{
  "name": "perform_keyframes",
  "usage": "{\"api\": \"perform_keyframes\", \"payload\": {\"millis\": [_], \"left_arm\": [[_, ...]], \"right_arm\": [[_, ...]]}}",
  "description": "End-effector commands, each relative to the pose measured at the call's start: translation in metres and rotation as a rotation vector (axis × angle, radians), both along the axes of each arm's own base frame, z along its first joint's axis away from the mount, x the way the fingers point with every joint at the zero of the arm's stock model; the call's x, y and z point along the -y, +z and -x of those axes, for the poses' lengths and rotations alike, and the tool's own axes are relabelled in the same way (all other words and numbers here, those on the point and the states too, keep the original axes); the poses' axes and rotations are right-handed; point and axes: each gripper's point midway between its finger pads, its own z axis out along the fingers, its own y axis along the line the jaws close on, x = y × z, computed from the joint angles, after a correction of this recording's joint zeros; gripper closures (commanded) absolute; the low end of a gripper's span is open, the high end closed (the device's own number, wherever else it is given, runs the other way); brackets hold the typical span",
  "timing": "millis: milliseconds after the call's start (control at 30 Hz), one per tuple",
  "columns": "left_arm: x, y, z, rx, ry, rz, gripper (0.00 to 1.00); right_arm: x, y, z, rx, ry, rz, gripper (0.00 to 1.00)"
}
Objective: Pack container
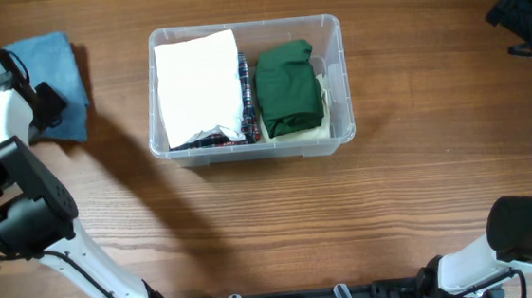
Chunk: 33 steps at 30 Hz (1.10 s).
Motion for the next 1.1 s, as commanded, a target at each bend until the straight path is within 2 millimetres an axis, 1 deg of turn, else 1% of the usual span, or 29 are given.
{"api": "perform_keyframes", "payload": {"millis": [0, 133, 233, 433, 500, 533, 600, 667, 733, 767, 800, 833, 933, 1000, 1067], "left_arm": [[0.038, -0.079, 0.081, -0.321, 0.060, 0.185, 0.96], [0.056, -0.078, 0.096, -0.375, 0.052, 0.272, 0.96], [0.068, -0.077, 0.101, -0.390, 0.046, 0.335, 0.96], [0.086, -0.069, 0.096, -0.356, 0.023, 0.434, 0.96], [0.086, -0.064, 0.090, -0.328, 0.018, 0.434, 0.96], [0.084, -0.058, 0.083, -0.295, 0.013, 0.424, 0.96], [0.077, -0.044, 0.070, -0.238, 0.006, 0.395, 0.96], [0.069, -0.023, 0.054, -0.176, -0.003, 0.363, 0.96], [0.062, 0.003, 0.037, -0.103, -0.016, 0.335, 0.94], [0.060, 0.021, 0.027, -0.053, -0.025, 0.323, 0.92], [0.058, 0.037, 0.019, -0.010, -0.034, 0.313, 0.88], [0.055, 0.053, 0.013, 0.028, -0.042, 0.298, 0.78], [0.051, 0.094, 0.003, 0.116, -0.057, 0.254, 0.56], [0.049, 0.115, 0.004, 0.156, -0.058, 0.234, 0.46], [0.047, 0.132, 0.011, 0.179, -0.051, 0.224, 0.39]], "right_arm": [[-0.001, -0.004, -0.003, 0.001, -0.007, -0.015, 0.00], [-0.001, -0.004, -0.003, 0.001, -0.007, -0.015, 0.00], [-0.001, -0.004, -0.003, 0.001, -0.007, -0.015, 0.00], [-0.001, -0.004, -0.003, 0.001, -0.007, -0.015, 0.00], [-0.001, -0.004, -0.003, 0.001, -0.007, -0.015, 0.00], [-0.001, -0.004, -0.003, 0.001, -0.007, -0.015, 0.00], [-0.001, -0.004, -0.003, 0.001, -0.007, -0.015, 0.00], [-0.001, -0.004, -0.003, 0.001, -0.007, -0.015, 0.00], [-0.001, -0.004, -0.003, 0.001, -0.007, -0.015, 0.00], [-0.001, -0.004, -0.003, 0.001, -0.007, -0.015, 0.00], [-0.001, -0.004, -0.003, 0.001, -0.007, -0.015, 0.00], [-0.001, -0.004, -0.003, 0.001, -0.007, -0.015, 0.00], [-0.001, -0.004, -0.003, 0.001, -0.007, -0.015, 0.00], [-0.001, -0.004, -0.003, 0.001, -0.007, -0.015, 0.00], [-0.001, -0.004, -0.003, 0.001, -0.007, -0.015, 0.00]]}}
